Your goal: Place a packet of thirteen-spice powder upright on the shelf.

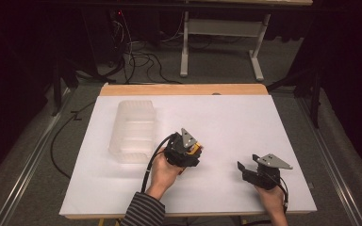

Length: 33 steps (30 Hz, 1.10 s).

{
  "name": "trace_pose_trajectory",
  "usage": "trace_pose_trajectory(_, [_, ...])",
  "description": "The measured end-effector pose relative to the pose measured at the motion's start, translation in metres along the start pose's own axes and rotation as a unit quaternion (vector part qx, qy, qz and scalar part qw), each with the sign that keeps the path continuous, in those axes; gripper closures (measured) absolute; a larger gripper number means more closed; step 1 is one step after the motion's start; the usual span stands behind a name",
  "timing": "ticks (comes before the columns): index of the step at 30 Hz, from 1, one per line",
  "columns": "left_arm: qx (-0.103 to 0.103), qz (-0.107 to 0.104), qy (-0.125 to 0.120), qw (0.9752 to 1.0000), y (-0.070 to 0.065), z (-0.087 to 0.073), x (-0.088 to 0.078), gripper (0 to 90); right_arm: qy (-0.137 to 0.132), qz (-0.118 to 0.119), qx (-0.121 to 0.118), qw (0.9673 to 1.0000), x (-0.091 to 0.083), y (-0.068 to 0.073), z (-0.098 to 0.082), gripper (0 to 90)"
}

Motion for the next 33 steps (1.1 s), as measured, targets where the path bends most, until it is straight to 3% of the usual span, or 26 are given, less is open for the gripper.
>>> trace_pose_trajectory(20, [-0.011,0.02,-0.039,0.999,0.011,0.005,-0.031,32.8,0.001,-0.001,-0.005,1.0,0.0,0.0,0.0,31.4])
trace_pose_trajectory(25, [-0.026,0.023,-0.059,0.9977,0.019,0.009,-0.043,32.9,0.002,-0.001,-0.003,1.0,0.0,0.0,0.0,31.4])
trace_pose_trajectory(33, [-0.036,0.046,-0.079,0.9952,0.032,0.013,-0.055,32.8,0.002,-0.001,-0.005,1.0,0.0,0.0,0.0,31.4])
Point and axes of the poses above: each handheld gripper's, and its own axes: x roughly forward along the jaws, z roughly out of its top, y roughly to its left, the point moved 7 cm from there along x, roughly forward along the jaws, and after that the axes turned 10 degrees about -x, right-handed, at the moved point
